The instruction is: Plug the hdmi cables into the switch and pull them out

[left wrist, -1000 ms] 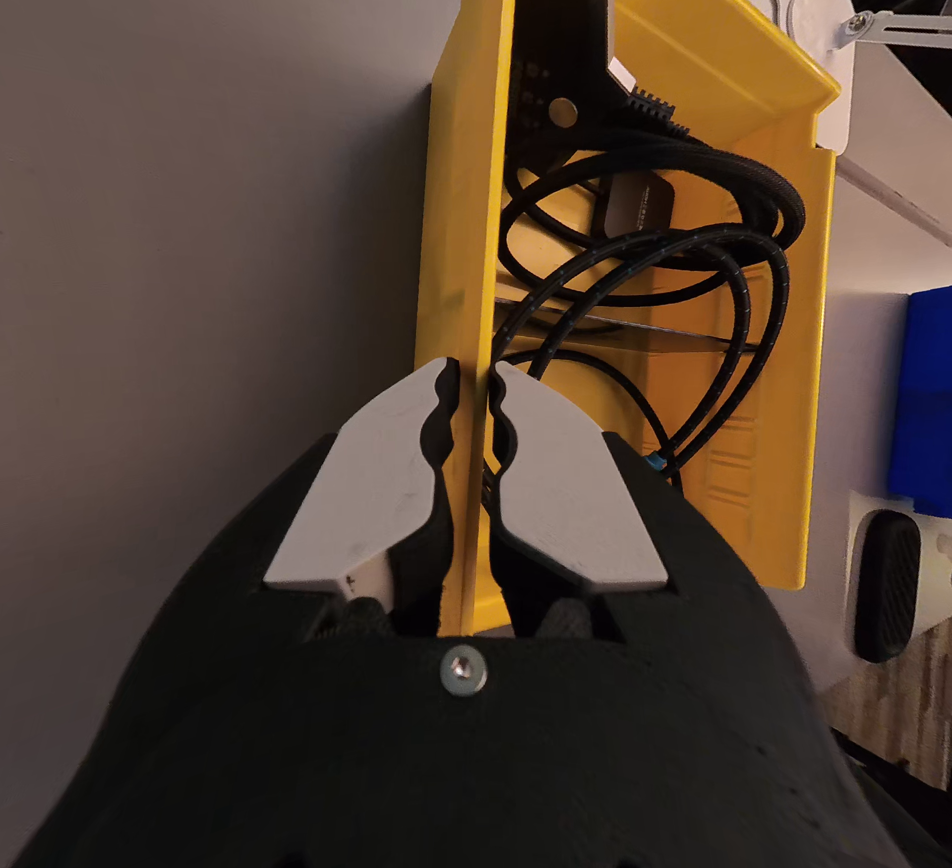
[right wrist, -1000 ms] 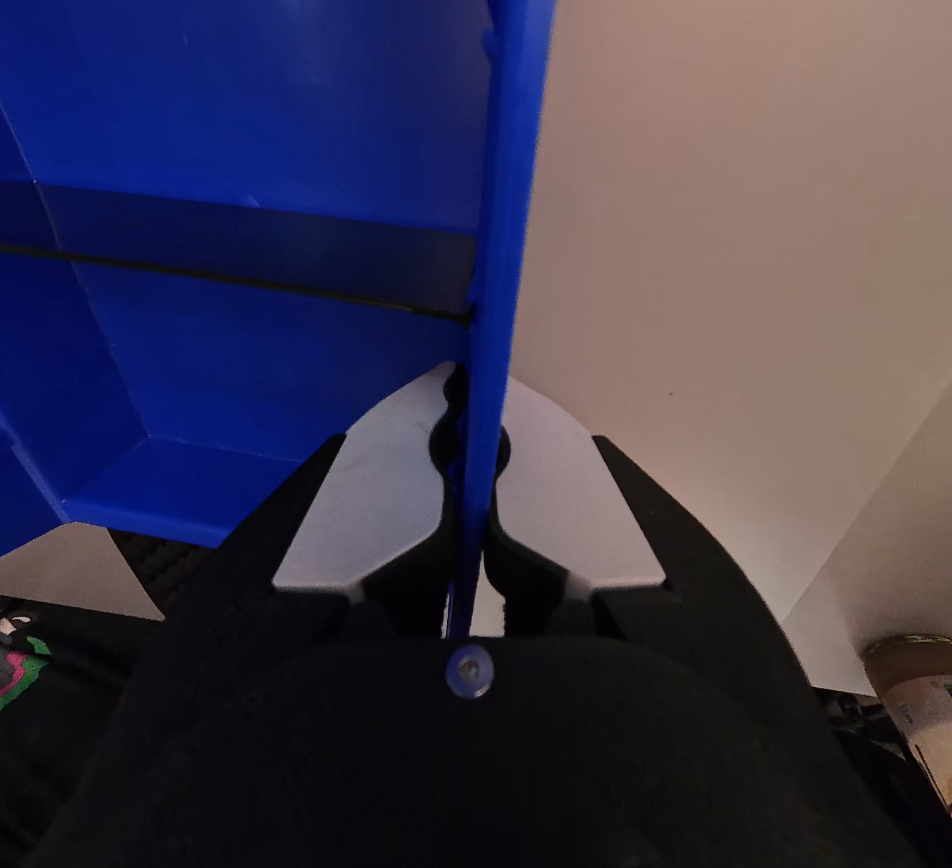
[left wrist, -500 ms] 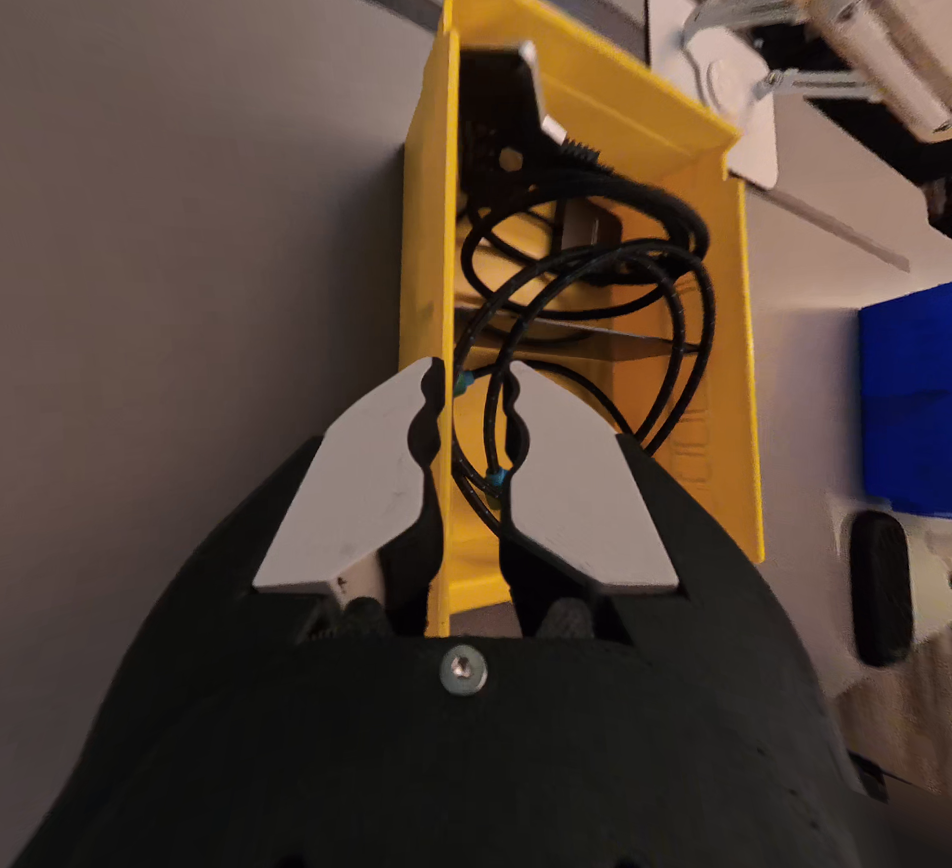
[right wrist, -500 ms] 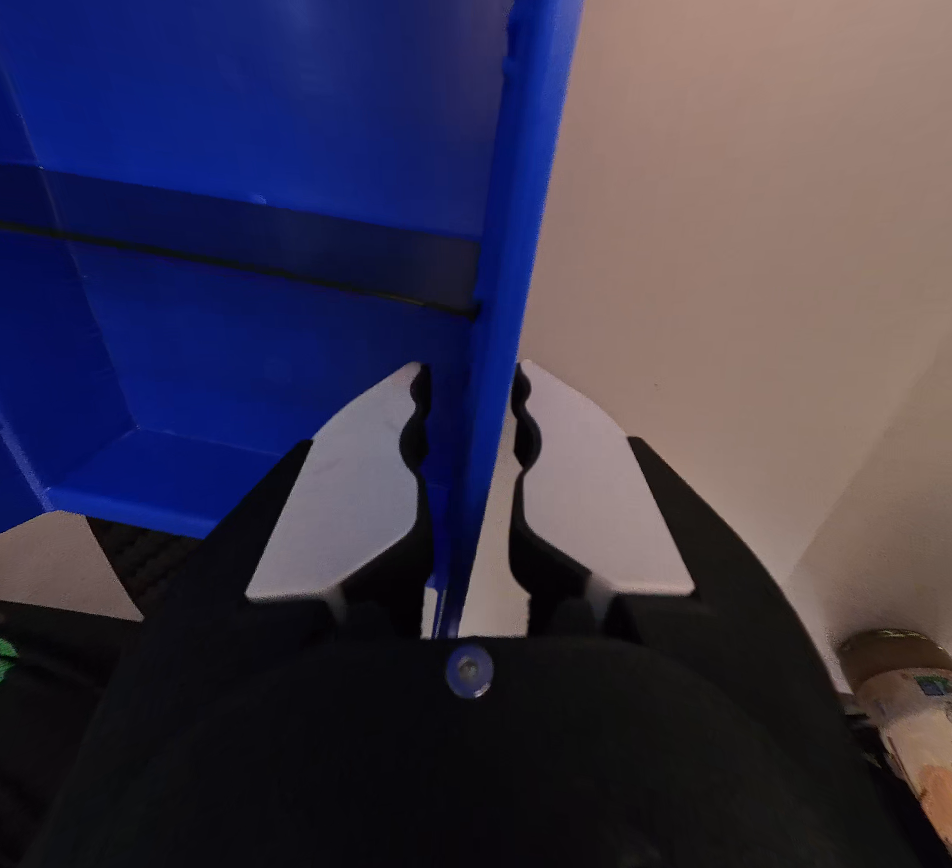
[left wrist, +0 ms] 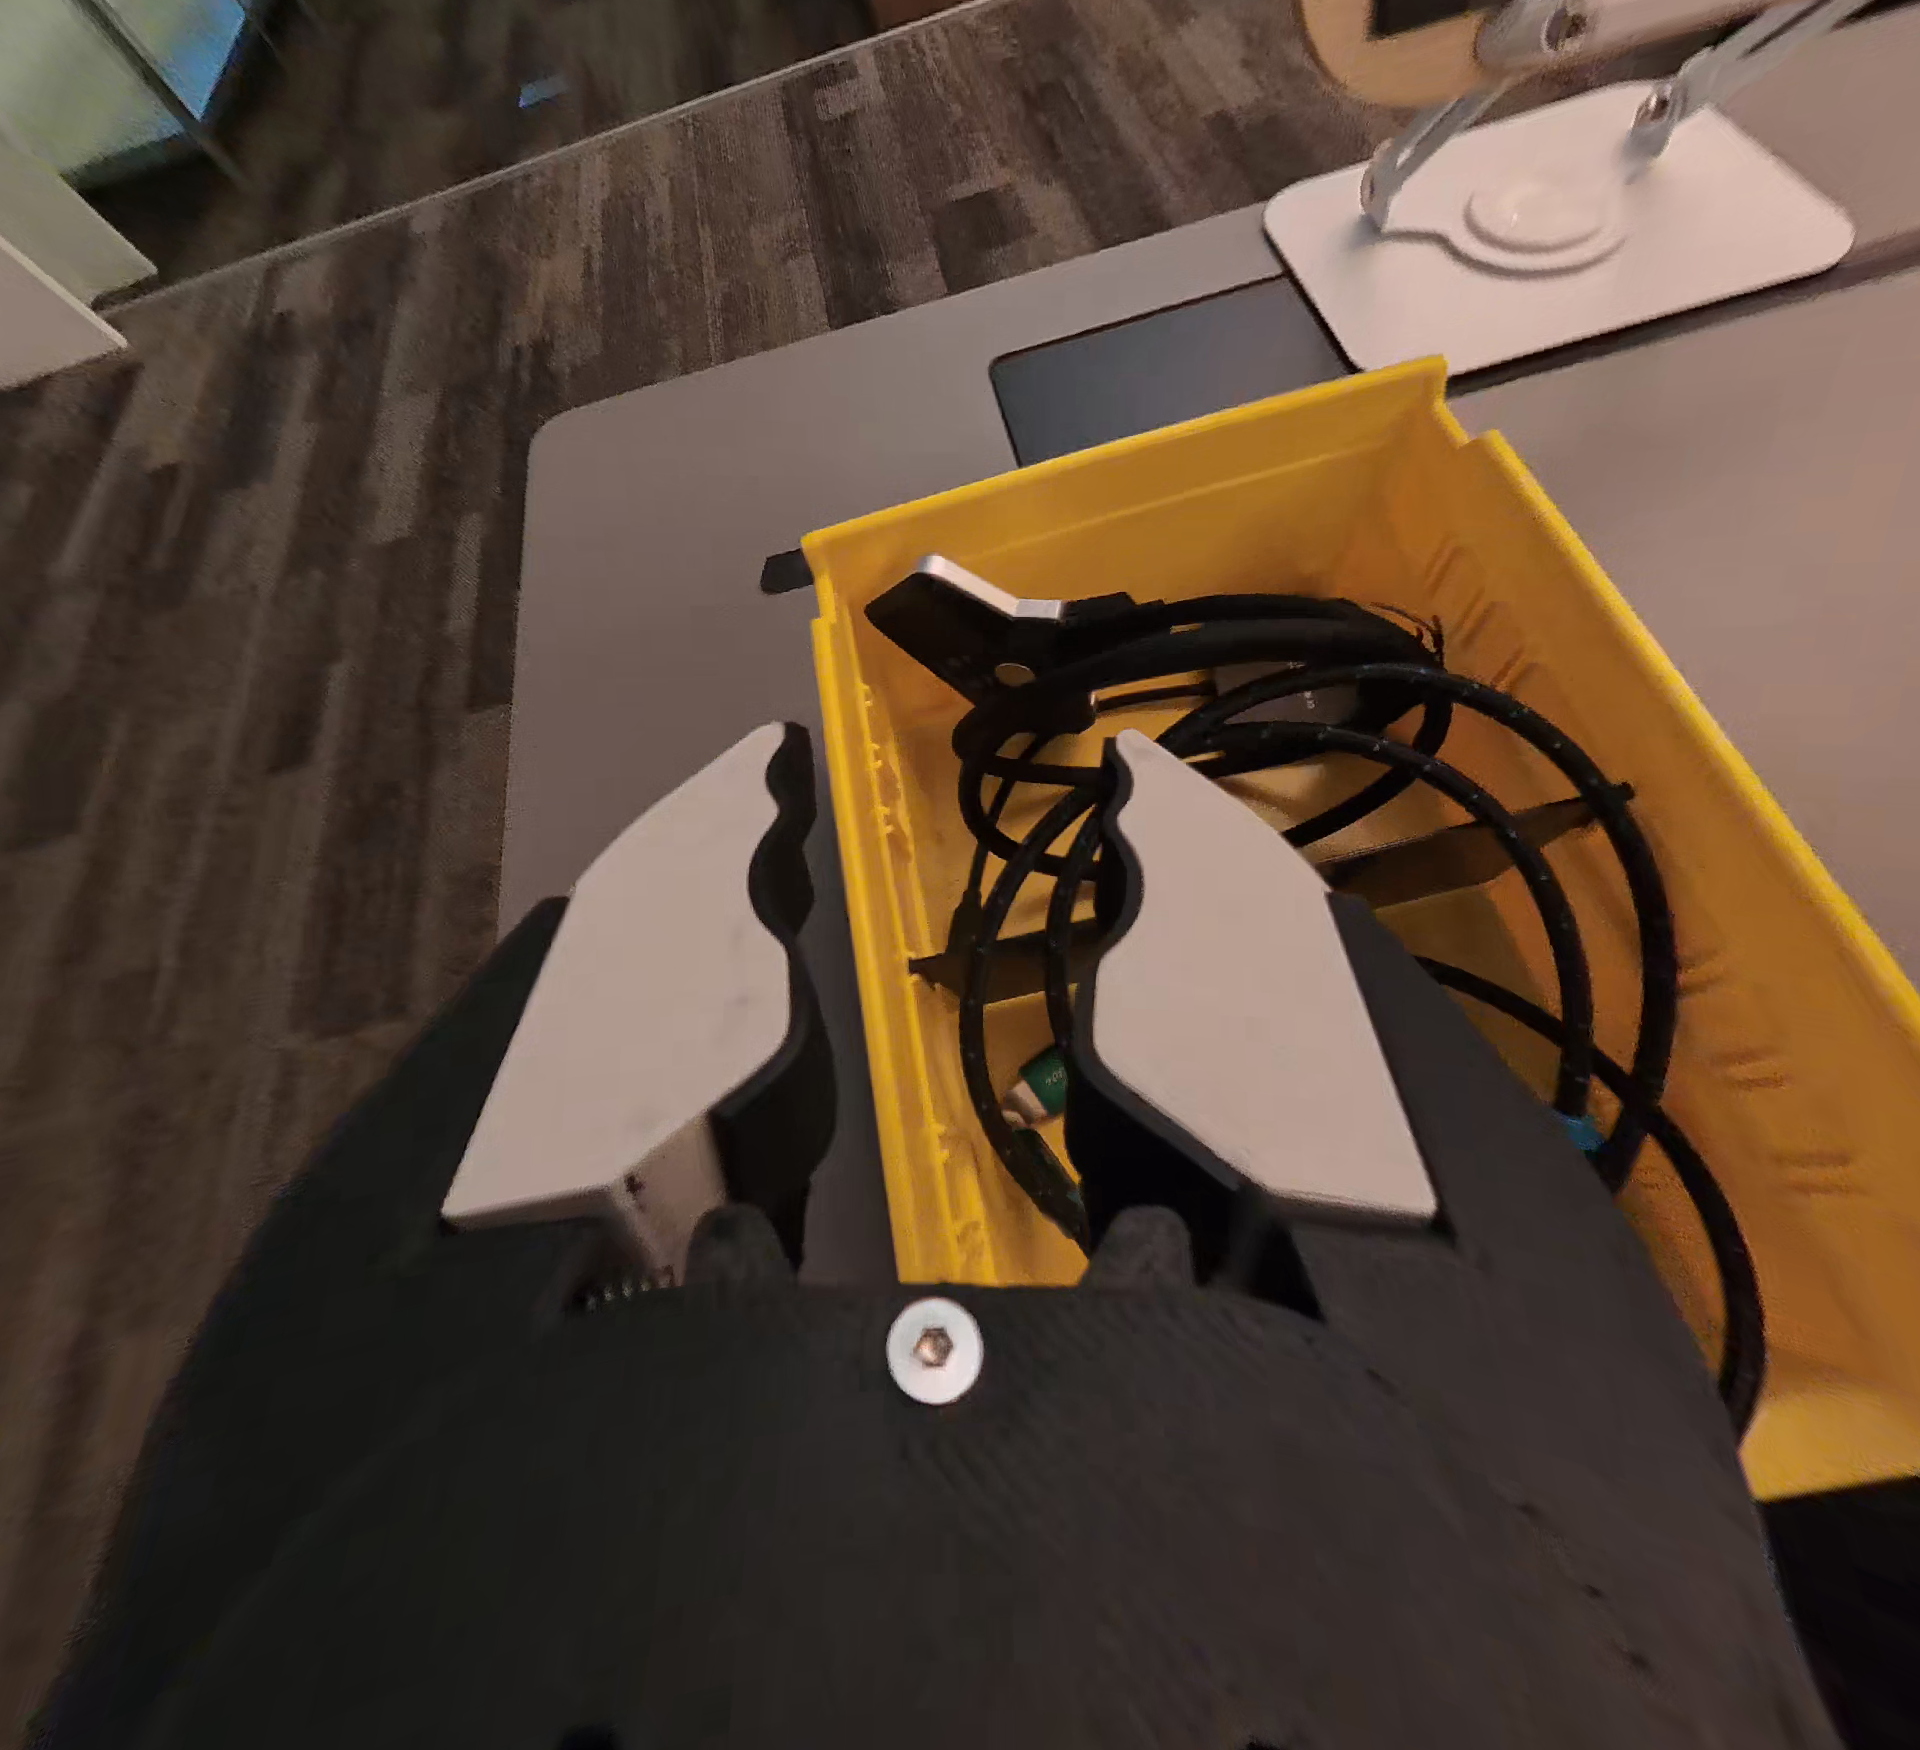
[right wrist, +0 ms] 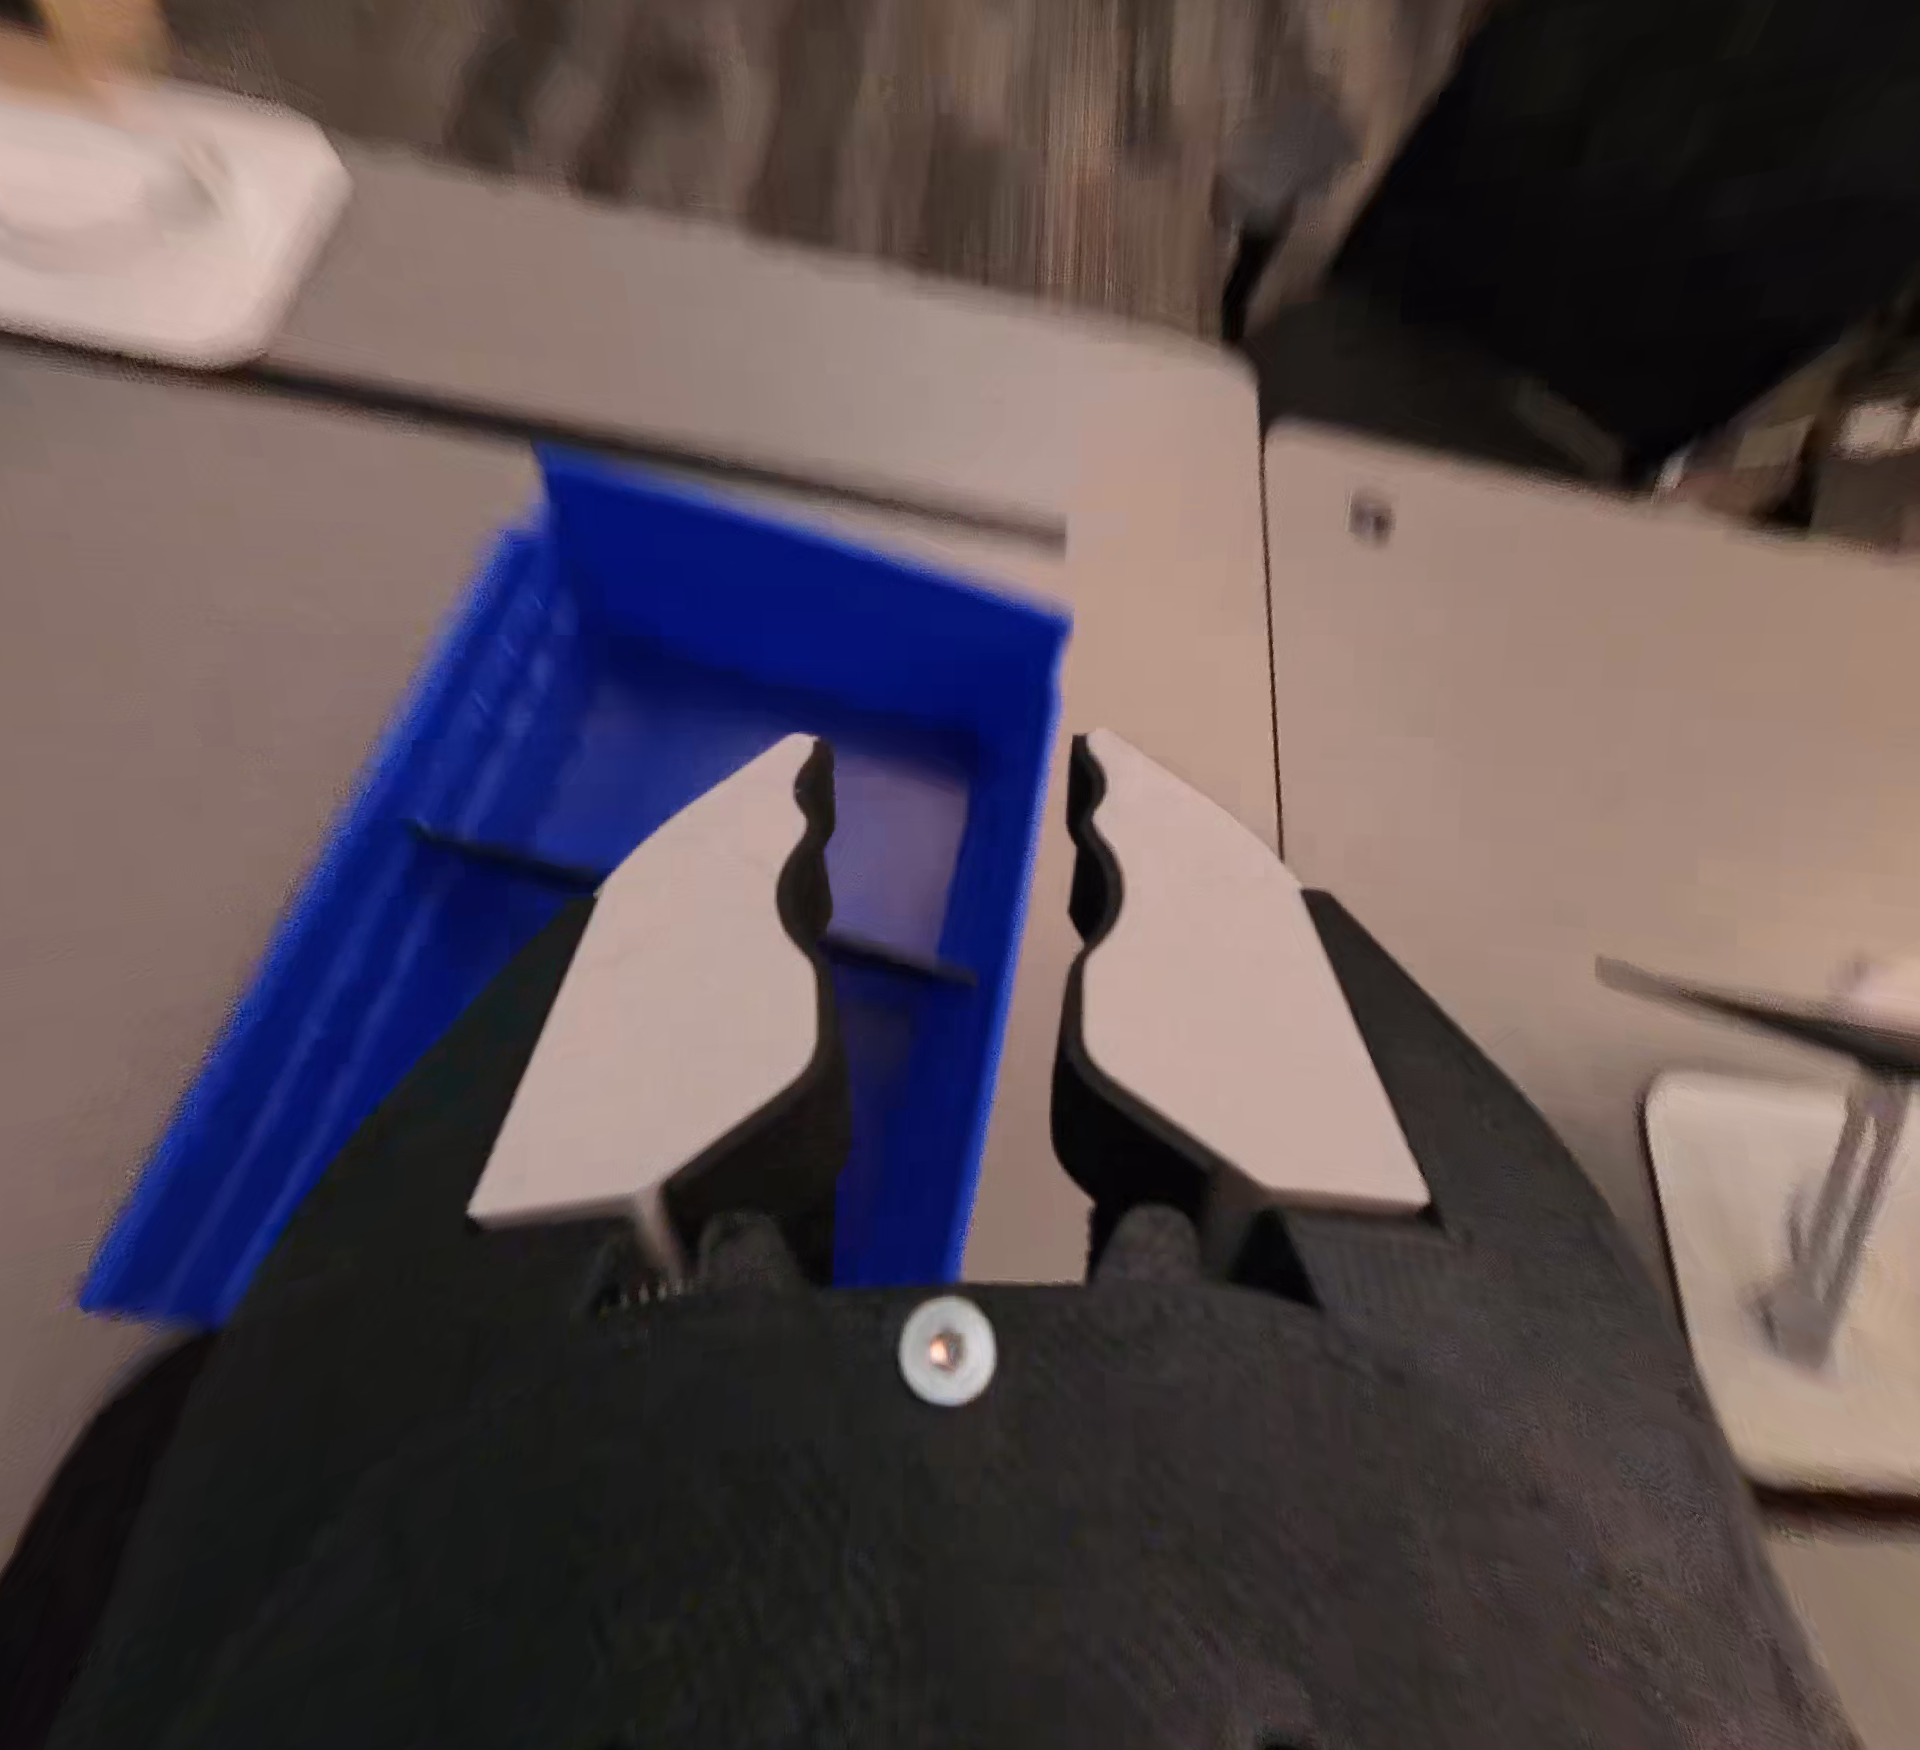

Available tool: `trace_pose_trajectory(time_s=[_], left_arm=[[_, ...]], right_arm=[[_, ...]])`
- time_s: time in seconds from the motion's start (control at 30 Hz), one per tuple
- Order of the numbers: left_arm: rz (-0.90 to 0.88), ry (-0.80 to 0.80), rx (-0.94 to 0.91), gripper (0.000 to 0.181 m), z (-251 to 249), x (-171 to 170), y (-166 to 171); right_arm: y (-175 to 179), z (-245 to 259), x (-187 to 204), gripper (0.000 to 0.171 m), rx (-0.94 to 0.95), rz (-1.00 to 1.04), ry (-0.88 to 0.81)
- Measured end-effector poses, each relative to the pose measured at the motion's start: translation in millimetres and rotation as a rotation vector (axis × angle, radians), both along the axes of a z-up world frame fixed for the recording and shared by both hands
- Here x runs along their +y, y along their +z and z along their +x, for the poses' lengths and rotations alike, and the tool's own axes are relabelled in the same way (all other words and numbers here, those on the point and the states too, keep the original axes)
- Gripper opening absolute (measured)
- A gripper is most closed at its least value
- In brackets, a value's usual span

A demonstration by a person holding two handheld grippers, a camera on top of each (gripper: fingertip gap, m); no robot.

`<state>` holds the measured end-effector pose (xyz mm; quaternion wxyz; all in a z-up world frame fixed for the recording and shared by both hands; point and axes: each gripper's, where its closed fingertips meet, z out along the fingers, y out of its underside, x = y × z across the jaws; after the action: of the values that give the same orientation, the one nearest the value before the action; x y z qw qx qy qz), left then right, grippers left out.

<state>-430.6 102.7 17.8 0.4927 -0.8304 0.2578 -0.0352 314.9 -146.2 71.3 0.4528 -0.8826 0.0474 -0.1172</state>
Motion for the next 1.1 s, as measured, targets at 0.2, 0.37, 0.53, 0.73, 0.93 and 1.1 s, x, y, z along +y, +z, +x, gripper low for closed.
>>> trace_pose_trajectory(time_s=[0.2, 0.37, 0.53, 0.73, 0.93, 1.1], left_arm=[[-0.111, -0.135, 0.122, 0.055, 33, -2, -35], [-0.168, -0.168, 0.162, 0.052, 34, -3, -56], [-0.185, -0.165, 0.270, 0.038, 31, 1, -73], [-0.145, -0.143, 0.371, 0.012, 27, 6, -77], [-0.122, -0.166, 0.399, 0.008, 24, -14, -49], [0.021, -0.104, 0.407, 0.007, 16, -44, 12]], right_arm=[[104, -85, 14, 0.057, -0.130, 0.639, 0.206], [144, -156, 12, 0.048, -0.222, 0.933, 0.330], [157, -215, 25, 0.048, -0.144, 0.962, 0.466], [156, -244, 22, 0.046, -0.269, 0.971, 0.502], [141, -232, 22, 0.047, -0.364, 0.864, 0.477], [144, -221, 14, 0.046, -0.323, 0.899, 0.464]])
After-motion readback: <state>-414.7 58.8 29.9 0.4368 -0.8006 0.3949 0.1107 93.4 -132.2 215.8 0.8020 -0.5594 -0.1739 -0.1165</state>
